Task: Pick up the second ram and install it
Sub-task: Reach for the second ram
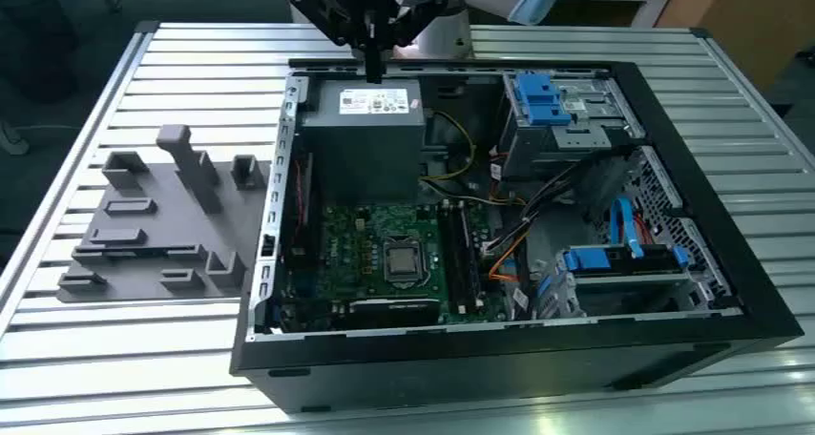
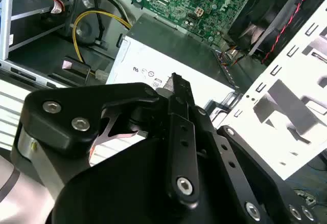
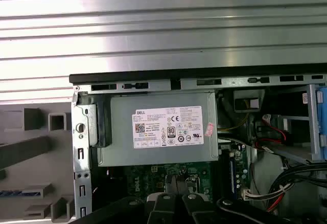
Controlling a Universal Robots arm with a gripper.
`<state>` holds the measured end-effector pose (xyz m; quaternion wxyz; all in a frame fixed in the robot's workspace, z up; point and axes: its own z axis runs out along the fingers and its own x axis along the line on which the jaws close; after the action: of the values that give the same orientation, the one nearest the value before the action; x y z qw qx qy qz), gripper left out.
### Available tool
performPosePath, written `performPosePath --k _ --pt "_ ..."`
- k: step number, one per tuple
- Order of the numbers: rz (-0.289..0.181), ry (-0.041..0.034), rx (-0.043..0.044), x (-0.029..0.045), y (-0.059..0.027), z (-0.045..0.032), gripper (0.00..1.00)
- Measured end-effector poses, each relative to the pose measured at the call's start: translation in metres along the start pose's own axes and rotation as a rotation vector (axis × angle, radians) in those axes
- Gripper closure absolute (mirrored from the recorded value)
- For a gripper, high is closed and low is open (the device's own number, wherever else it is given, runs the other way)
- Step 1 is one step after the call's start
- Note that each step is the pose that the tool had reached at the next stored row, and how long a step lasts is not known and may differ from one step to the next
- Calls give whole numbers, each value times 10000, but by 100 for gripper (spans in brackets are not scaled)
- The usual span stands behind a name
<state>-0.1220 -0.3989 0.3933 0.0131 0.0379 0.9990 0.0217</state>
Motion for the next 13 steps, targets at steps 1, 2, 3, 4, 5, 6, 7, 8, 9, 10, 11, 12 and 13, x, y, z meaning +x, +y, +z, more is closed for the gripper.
performPosePath --k 1,2,3,4,5,6,7,8,9,10,11,12,13 --pt "1 0 0 0 0 0 89" --pt "0 0 0 0 0 0 89" --pt "1 0 0 2 0 0 89" --pt "0 0 0 2 0 0 89" --pt "-1 0 1 3 0 -1 89" --pt "2 0 0 7 0 0 89" --pt "2 1 0 13 -1 -1 89" --pt "1 0 0 18 -2 0 89" --pt "0 -1 0 24 -2 0 89" --pt "0 0 0 30 -2 0 89" --pt "1 0 1 36 -3 -1 89" --pt "0 0 0 44 -4 -1 89" --pt "0 0 1 54 -4 -1 89"
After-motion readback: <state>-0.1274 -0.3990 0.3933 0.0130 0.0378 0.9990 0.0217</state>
